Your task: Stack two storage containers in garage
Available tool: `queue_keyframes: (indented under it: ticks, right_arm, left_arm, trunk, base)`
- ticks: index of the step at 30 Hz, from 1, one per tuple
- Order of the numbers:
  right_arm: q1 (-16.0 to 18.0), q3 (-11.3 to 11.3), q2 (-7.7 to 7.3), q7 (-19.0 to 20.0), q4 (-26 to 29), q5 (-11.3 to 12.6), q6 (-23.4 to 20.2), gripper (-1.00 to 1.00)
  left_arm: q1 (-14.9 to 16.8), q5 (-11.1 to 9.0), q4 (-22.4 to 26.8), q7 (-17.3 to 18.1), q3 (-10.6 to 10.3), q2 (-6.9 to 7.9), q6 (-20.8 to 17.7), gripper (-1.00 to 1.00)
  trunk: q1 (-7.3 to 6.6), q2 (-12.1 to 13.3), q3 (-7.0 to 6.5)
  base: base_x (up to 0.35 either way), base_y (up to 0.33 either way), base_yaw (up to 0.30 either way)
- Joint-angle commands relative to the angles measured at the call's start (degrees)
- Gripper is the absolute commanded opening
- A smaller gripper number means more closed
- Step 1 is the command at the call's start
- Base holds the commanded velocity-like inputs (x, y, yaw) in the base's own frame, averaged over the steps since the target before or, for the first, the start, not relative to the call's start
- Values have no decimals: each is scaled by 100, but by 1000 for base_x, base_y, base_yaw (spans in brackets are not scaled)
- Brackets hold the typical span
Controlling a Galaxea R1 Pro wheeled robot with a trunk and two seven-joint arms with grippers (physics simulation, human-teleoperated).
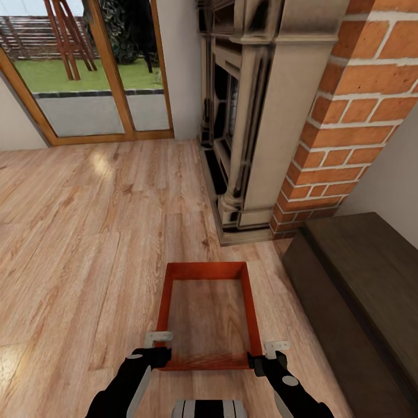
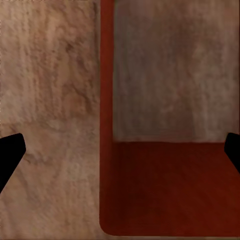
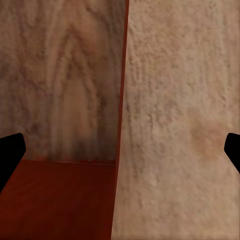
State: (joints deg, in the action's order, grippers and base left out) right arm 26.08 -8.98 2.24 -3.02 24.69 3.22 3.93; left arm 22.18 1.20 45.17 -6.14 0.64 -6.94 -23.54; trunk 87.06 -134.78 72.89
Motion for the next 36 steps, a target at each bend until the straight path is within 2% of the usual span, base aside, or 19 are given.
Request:
queue_keyframes:
  ticks: [1, 24, 26, 36]
  right_arm:
    - [2, -43, -5, -32, -9, 39, 18, 100]
    - [2, -43, -5, -32, -9, 32, 18, 100]
    - [2, -43, -5, -32, -9, 33, 18, 100]
    - [2, -43, -5, -32, -9, 32, 20, 100]
  left_arm:
    - [-2, 11, 9, -10, 8, 1, -23, 100]
    - [-1, 11, 9, -18, 15, 6, -19, 100]
    - [-1, 11, 9, -18, 15, 5, -19, 100]
    - [-2, 11, 9, -18, 15, 0, -19, 100]
  trunk:
    - [-1, -1, 4]
    - [-1, -1, 4]
    - [43, -82, 40]
    - [43, -82, 40]
  base:
    - [0, 0, 0]
    - [0, 0, 0]
    - [0, 0, 0]
    - [0, 0, 0]
